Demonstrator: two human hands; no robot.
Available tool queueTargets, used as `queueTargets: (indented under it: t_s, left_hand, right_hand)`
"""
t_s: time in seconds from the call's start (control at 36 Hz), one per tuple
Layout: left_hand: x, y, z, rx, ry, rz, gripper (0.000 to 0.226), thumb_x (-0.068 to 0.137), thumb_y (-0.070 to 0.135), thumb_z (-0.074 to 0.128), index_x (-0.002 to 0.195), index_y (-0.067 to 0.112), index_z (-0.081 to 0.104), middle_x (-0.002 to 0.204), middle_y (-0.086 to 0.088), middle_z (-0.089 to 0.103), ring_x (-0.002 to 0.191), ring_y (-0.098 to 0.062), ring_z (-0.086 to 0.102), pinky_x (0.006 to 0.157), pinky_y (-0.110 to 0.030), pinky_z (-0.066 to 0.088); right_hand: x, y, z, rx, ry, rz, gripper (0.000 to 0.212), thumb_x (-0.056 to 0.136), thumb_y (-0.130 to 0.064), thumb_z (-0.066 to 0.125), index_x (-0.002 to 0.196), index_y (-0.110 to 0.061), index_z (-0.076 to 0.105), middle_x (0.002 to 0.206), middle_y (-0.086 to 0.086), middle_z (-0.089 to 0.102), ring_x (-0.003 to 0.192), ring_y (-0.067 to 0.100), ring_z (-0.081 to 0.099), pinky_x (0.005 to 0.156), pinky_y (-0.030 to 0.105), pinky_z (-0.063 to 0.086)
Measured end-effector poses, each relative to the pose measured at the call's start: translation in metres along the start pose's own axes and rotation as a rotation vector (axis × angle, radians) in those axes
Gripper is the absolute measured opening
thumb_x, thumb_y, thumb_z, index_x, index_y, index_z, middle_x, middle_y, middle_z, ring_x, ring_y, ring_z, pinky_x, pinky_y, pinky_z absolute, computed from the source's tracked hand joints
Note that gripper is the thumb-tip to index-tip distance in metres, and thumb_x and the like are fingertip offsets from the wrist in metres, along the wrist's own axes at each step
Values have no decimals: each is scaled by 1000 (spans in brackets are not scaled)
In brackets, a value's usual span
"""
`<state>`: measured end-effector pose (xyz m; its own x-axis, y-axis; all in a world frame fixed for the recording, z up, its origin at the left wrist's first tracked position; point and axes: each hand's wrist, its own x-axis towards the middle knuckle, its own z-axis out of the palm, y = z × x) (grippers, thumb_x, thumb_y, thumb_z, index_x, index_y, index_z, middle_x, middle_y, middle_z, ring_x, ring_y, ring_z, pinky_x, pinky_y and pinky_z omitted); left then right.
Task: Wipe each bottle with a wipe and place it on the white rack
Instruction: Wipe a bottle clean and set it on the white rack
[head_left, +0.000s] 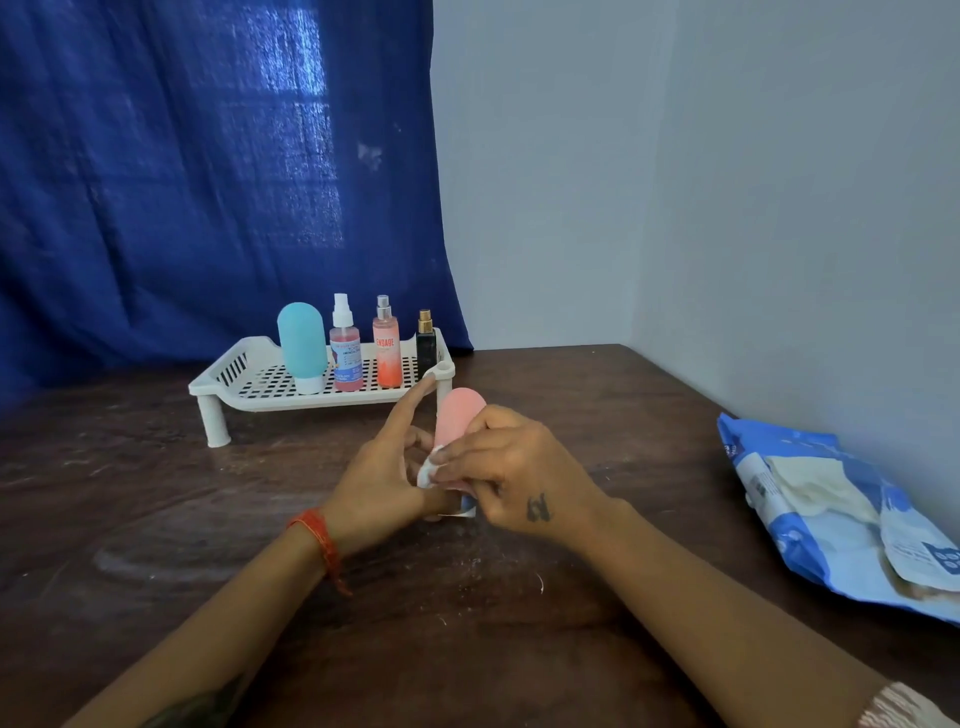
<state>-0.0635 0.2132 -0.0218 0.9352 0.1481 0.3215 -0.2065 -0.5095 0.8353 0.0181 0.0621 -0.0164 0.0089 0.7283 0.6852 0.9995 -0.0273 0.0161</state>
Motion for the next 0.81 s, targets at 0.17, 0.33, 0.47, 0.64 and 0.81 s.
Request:
queueTargets:
  t_s: [0.17, 0.33, 0.47, 0.64, 0.81]
  left_hand:
    - [-1, 6, 4, -30, -21, 26, 115, 64, -1, 82, 143, 46, 13, 129, -1, 53, 87, -15, 69, 71, -28, 57]
    - [0, 7, 4, 32, -27, 8, 118, 63, 6, 85, 145, 47, 10, 106, -6, 60, 80, -22, 67, 76, -37, 57]
    - [1, 7, 4, 66, -38, -1, 116, 65, 9, 84, 143, 51, 9, 110, -3, 58, 84, -21, 67, 77, -34, 58]
    - [-1, 10, 4, 54, -57, 35, 103, 69, 7, 81, 124, 65, 16, 106, 3, 60, 83, -20, 68, 78, -31, 58]
    - [1, 5, 3, 53, -69, 33, 97, 60, 27, 80, 126, 67, 20, 110, 1, 59, 83, -21, 68, 80, -34, 58]
  right_hand:
    - [6, 7, 1, -241, 163, -6, 24, 74, -15, 69, 97, -9, 73, 101, 5, 72, 83, 21, 56, 66, 30, 53]
    - [7, 13, -4, -292, 292, 243, 29, 74, -4, 70, 102, -8, 72, 102, 5, 72, 79, 21, 53, 62, 26, 46]
    - [6, 12, -7, -197, 289, 390, 31, 75, -4, 72, 105, -6, 69, 100, 11, 70, 88, 27, 60, 73, 34, 50]
    - [6, 14, -10, -126, 280, 562, 24, 88, -21, 57, 109, -13, 68, 104, 4, 69, 94, 18, 61, 76, 19, 39]
    - [7, 14, -14, 30, 266, 720, 23, 90, -13, 58, 111, -14, 67, 105, 1, 68, 88, 11, 59, 67, 10, 38]
